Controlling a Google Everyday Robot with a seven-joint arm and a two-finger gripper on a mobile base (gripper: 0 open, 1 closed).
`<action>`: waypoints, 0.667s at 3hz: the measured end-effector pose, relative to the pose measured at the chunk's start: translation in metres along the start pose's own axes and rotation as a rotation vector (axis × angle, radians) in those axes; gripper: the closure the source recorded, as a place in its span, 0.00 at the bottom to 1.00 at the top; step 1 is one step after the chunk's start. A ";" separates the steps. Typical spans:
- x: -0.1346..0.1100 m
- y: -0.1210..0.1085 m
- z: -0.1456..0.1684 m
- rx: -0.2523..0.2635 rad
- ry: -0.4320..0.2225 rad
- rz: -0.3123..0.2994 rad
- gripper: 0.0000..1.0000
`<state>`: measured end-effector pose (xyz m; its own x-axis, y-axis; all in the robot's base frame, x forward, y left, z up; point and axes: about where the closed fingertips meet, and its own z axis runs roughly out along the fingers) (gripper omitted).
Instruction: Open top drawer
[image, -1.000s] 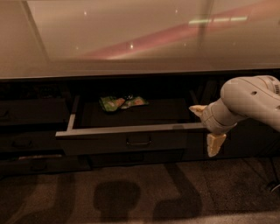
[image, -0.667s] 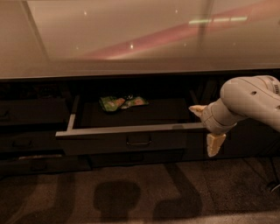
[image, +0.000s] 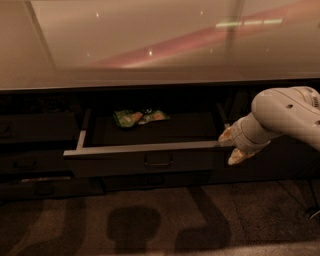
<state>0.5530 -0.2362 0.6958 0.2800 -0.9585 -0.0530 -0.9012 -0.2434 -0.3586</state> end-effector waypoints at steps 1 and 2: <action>0.000 0.000 0.000 0.000 0.000 0.000 0.65; 0.000 0.000 0.000 0.000 0.000 0.000 0.89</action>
Offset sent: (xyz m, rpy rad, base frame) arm 0.0000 0.0000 0.0000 0.0000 0.0000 0.0000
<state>0.5530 -0.2362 0.6957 0.2799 -0.9586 -0.0530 -0.9013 -0.2433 -0.3584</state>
